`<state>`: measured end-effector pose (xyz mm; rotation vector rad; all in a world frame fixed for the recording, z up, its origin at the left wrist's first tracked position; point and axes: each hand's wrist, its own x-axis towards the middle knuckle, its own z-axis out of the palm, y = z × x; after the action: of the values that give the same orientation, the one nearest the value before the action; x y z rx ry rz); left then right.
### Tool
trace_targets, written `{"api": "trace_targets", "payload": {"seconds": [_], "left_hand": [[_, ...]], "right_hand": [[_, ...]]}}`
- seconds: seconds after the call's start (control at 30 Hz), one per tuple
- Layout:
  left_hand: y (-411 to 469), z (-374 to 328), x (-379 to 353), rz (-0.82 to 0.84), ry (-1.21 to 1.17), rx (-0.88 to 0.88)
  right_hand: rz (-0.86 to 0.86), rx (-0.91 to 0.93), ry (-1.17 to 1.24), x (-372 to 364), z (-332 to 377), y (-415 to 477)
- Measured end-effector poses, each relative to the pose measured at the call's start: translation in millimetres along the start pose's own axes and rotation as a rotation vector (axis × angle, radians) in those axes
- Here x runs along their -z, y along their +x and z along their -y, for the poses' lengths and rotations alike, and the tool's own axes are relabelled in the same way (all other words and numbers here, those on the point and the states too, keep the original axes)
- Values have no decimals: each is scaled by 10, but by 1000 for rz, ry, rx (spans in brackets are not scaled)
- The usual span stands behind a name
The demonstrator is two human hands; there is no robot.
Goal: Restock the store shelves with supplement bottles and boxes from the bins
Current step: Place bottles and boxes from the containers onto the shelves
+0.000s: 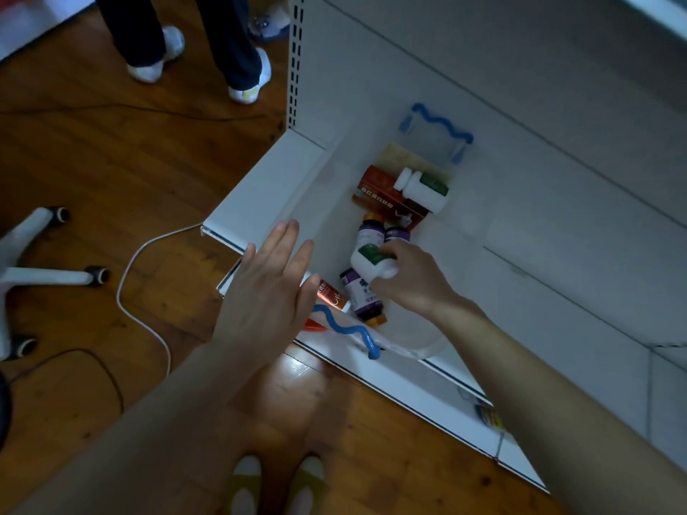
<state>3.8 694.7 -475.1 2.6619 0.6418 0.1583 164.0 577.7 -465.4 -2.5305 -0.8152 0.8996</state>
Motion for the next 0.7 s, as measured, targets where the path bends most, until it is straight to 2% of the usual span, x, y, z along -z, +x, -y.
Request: {"api": "trace_targets", "payload": {"seconds": [0.13,0.23,0.37,0.5,0.6,0.7], "left_hand": [[2,9,2,11,15,-3],[11,30,39,9,34,-42],[79,22,135,17,-5,-180],[348,-143,251,201,-160,-229],[640,-240,167,462,-104,-193],[833,-255,19,617,-55,-198]], "right_hand": [[-108,16,267,126,43,-235],[-202,-14,370,171,-28,-390],[-359,-28,418,242,-161,-575],[-411,3,413,303,-287,-750],[-427,33,420,307,-373,-847],[-471,44,406,297,-453,-895]]}}
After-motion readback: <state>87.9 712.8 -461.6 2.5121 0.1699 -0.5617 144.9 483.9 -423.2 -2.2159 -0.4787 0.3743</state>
